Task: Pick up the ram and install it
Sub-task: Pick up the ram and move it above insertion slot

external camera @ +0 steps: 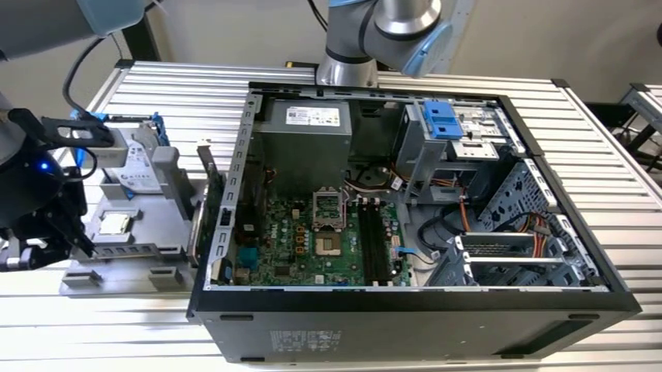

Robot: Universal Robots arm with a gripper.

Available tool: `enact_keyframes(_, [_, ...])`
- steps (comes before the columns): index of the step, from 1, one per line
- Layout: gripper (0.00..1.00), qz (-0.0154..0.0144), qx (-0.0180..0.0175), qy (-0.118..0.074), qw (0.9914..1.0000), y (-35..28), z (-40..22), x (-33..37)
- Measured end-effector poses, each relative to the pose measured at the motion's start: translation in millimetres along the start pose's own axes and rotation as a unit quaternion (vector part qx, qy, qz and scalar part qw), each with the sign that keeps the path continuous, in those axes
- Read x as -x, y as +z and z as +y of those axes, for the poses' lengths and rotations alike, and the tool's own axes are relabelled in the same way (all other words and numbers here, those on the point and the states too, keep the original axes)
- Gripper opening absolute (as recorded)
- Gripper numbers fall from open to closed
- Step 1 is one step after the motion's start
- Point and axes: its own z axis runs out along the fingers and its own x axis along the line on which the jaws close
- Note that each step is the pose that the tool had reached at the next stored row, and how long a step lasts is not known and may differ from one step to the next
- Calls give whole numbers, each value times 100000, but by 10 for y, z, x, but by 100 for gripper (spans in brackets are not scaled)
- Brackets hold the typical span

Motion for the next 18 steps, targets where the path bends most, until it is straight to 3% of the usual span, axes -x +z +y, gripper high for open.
enact_keyframes(18, [0,-5,-4,0,100000,-226,2,7])
